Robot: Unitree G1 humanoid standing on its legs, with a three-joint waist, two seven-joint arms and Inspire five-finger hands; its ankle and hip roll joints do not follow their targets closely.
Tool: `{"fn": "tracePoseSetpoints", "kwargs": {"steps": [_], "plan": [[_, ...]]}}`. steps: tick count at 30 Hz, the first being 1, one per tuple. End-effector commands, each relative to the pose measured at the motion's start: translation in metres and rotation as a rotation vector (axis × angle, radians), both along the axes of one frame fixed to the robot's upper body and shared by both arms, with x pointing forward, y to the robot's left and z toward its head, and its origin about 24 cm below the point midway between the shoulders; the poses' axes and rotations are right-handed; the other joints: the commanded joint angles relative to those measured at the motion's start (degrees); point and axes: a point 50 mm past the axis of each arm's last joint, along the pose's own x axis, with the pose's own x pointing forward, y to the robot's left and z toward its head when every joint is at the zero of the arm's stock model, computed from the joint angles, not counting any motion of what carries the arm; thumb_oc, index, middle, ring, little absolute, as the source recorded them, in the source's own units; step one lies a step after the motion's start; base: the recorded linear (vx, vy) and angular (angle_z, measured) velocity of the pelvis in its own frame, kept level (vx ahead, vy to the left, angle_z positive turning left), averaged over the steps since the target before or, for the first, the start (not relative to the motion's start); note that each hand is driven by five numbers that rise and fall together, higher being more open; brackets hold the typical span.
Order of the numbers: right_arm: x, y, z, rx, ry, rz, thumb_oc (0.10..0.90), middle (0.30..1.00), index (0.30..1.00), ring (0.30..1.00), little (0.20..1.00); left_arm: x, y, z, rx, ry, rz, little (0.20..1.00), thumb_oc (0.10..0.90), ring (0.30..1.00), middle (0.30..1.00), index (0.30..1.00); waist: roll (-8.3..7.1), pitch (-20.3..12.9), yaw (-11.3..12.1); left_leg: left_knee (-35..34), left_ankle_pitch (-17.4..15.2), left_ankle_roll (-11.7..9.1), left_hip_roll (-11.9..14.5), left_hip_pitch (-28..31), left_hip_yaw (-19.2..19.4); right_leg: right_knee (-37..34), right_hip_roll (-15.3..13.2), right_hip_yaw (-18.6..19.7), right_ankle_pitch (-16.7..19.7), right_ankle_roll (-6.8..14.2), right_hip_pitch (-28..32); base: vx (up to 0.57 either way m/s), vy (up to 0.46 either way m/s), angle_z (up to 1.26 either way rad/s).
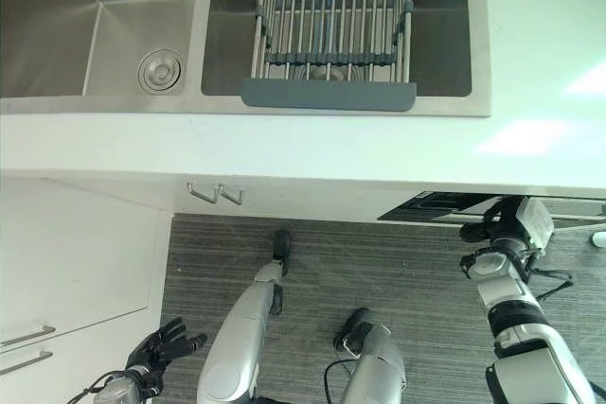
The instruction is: Place the dishes in the dishwasher.
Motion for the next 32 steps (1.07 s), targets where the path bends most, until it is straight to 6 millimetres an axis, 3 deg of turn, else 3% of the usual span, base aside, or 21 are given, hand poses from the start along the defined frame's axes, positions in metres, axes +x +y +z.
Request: {"fn": "tracePoseSetpoints", "kwargs": {"steps": [1,3,4,5,6,7,10,12,16,22,23,25,27,32], "plan": [[0.061,0.076,0.129,-0.039,-0.615,0.378,0.8,0.9,0.9,0.9,0.9,0.016,0.008,0.019,-0.016,-0.136,0.002,0.9,0.8,0.9,0.9,0.9,-2.18,-1.12,3.86,9.25,-5.12,0.95,-0.88,-0.24,1.47,-3.94,1.41,0.63,1.89,1.1,12.48,-0.07,-0.062,0.01],[0.055,0.083,0.097,0.022,-0.577,0.379,0.8,0.9,0.9,0.9,0.9,0.02,0.008,0.022,-0.025,-0.164,0.016,0.9,0.8,0.9,0.9,0.9,-2.5,-1.12,2.88,9.25,-5.44,0.63,-0.24,0.74,1.78,-6.19,2.17,1.14,2.46,1.41,13.77,-0.06,-0.05,0.07],[0.047,0.091,0.068,0.087,-0.535,0.377,0.8,0.9,0.9,0.9,0.9,0.023,0.007,0.024,-0.038,-0.188,0.027,0.9,0.8,0.9,0.9,0.9,-2.78,-1.12,1.75,9.25,-5.71,0.25,0.51,1.78,2.24,-8.44,2.91,1.66,2.92,1.66,15.12,-0.07,-0.049,-0.09],[0.043,0.096,0.054,0.111,-0.51,0.377,0.8,0.9,0.9,0.9,0.9,0.024,0.007,0.025,-0.043,-0.196,0.034,0.9,0.8,0.9,0.9,0.9,-2.89,-1.13,1.18,9.25,-5.83,0.03,0.93,2.32,2.53,-9.74,3.31,1.94,3.16,1.73,15.89,-0.05,-0.035,-0.19],[0.043,0.096,0.054,0.112,-0.509,0.377,0.8,0.9,0.9,0.9,0.9,0.024,0.007,0.025,-0.043,-0.195,0.034,0.9,0.8,0.9,0.9,0.9,-2.89,-1.13,1.2,9.25,-5.85,0.01,0.96,2.39,2.52,-9.88,3.37,1.93,3.22,1.72,16.02,-0.05,-0.03,-0.12],[0.037,0.1,0.037,0.161,-0.472,0.367,0.8,0.9,0.9,0.9,0.9,0.025,0.006,0.026,-0.052,-0.21,0.044,0.9,0.8,0.9,0.9,0.9,-3.04,-1.26,0.39,9.25,-5.98,-0.32,1.53,2.95,2.9,-11.36,3.82,2.27,3.52,1.82,16.81,-0.03,-0.021,-0.2],[-0.014,0.111,-0.052,0.29,-0.251,0.348,0.8,0.9,0.9,0.9,0.9,0.014,0.002,0.019,-0.099,-0.201,0.091,0.9,0.8,0.9,0.9,0.9,-3.43,-4.56,-3.28,9.25,-5.84,-2.14,4.47,4.61,4.81,-16.42,4.88,3.53,4.97,2.64,19.11,-0.02,-0.007,-0.14],[-0.028,0.111,-0.071,0.318,-0.178,0.337,0.8,0.9,0.9,0.9,0.9,0.011,0.001,0.016,-0.118,-0.191,0.107,0.9,0.8,0.9,0.9,0.9,-2.87,-5.69,-4.46,9.25,-4.66,-1.98,5.87,4.49,5.56,-16.42,5.38,3.46,6.08,2.38,18.55,-0.09,0.036,-0.32],[-0.057,0.106,-0.103,0.362,-0.044,0.296,0.8,0.9,0.9,0.9,0.9,0.011,-0.005,0.012,-0.162,-0.178,0.1,0.9,0.8,0.9,0.9,0.9,-3.23,-7.81,-6.99,9.25,-5.04,-2.46,6.95,6.19,6.19,-16.42,5.31,4.41,6.57,2.34,17.95,-0.05,0.02,-0.2],[-0.096,0.093,-0.134,0.436,0.103,0.195,0.8,0.9,0.9,0.9,0.9,0.011,-0.023,0.003,-0.233,-0.086,0.04,0.9,0.8,0.9,0.9,0.9,-3.66,-10.44,-10.78,9.25,-6.31,-2.6,7.64,9.77,7.77,-16.42,4.86,5.46,7.69,2.63,17.14,-0.03,0.033,-0.29],[-0.101,0.092,-0.139,0.479,0.118,0.177,0.8,0.9,0.9,0.9,0.9,0.01,-0.027,0.0,-0.25,-0.059,0.032,0.9,0.8,0.9,0.9,0.9,-3.68,-10.82,-11.39,9.25,-6.45,-2.64,7.81,10.26,8.18,-16.42,4.78,5.54,7.91,2.68,16.97,0.0,0.06,-0.13],[-0.125,0.096,-0.163,0.847,0.159,0.1,0.8,0.9,0.9,0.9,0.9,0.001,-0.038,-0.012,-0.303,0.039,0.011,0.9,0.8,0.9,0.9,0.9,-3.67,-12.06,-13.28,9.25,-6.94,-2.78,8.34,11.95,9.39,-16.42,4.45,5.86,8.63,2.75,16.35,0.03,0.078,-0.23],[-0.139,0.103,-0.176,1.047,0.156,0.056,0.8,0.9,0.9,0.9,0.9,-0.007,-0.042,-0.018,-0.321,0.102,-0.02,0.9,0.8,0.9,0.9,0.9,-3.54,-12.78,-14.27,9.25,-7.2,-2.91,8.58,13.11,10.17,-16.42,4.18,6.16,8.96,2.86,16.03,0.04,0.066,-0.27],[-0.169,0.097,-0.191,1.144,0.209,0.021,0.8,0.9,0.9,0.9,0.9,-0.03,-0.049,-0.034,-0.335,0.266,-0.072,0.9,0.8,0.9,0.9,0.9,-3.37,-14.54,-16.57,9.25,-8.12,-3.07,8.79,15.31,11.25,-16.42,3.5,7.28,9.58,3.57,15.4,0.03,0.055,-0.24]]}}
